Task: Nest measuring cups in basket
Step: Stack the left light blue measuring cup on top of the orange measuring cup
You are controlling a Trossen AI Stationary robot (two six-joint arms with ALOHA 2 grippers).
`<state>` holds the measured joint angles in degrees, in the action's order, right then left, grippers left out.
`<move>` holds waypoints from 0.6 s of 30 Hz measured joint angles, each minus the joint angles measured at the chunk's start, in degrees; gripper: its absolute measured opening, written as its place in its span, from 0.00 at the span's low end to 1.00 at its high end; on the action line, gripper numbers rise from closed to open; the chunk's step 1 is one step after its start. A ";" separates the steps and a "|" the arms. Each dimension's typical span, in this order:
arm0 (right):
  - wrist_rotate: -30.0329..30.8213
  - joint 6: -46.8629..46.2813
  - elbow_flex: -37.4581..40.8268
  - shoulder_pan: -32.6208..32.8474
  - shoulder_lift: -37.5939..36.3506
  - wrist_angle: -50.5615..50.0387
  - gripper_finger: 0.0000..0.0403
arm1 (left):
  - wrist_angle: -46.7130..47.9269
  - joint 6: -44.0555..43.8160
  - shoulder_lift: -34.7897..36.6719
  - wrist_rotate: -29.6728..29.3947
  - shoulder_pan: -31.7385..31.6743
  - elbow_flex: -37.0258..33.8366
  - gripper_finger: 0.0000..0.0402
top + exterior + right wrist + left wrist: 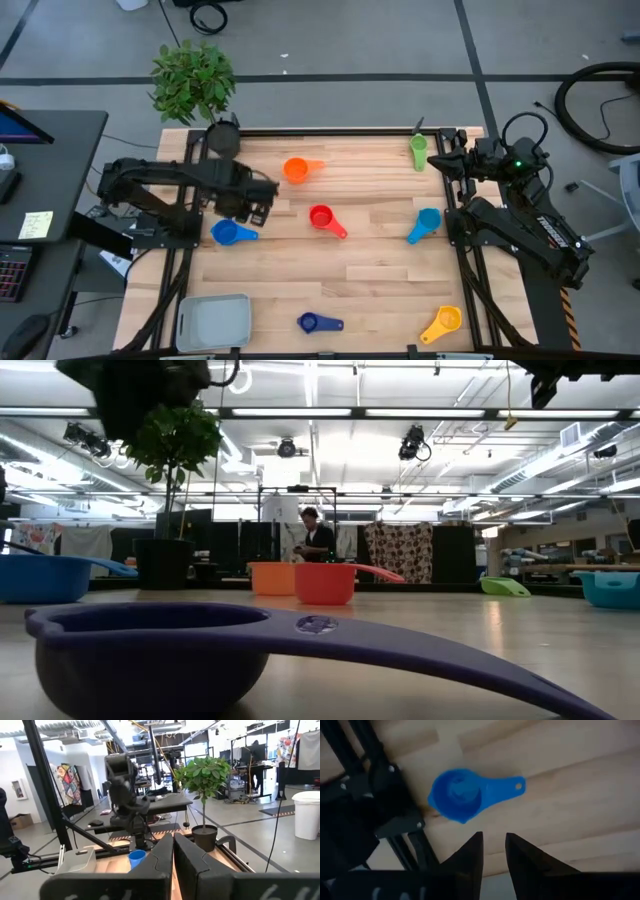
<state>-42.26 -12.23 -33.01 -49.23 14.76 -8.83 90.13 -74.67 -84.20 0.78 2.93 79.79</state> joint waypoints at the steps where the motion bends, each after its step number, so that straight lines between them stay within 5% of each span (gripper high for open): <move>1: 0.02 0.16 0.00 0.00 0.00 0.01 0.05 | -0.33 -0.53 0.00 0.28 1.28 -0.80 0.21; 11: 0.07 0.31 0.00 0.00 0.00 0.18 0.05 | -1.10 -5.14 0.20 0.54 10.28 -8.59 0.21; 18: 0.15 0.37 0.00 0.00 0.00 0.18 0.05 | -12.00 2.03 0.17 0.51 13.66 -16.27 0.21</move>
<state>-42.11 -11.86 -33.01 -49.23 14.76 -8.64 78.13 -72.64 -84.03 1.29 16.59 63.51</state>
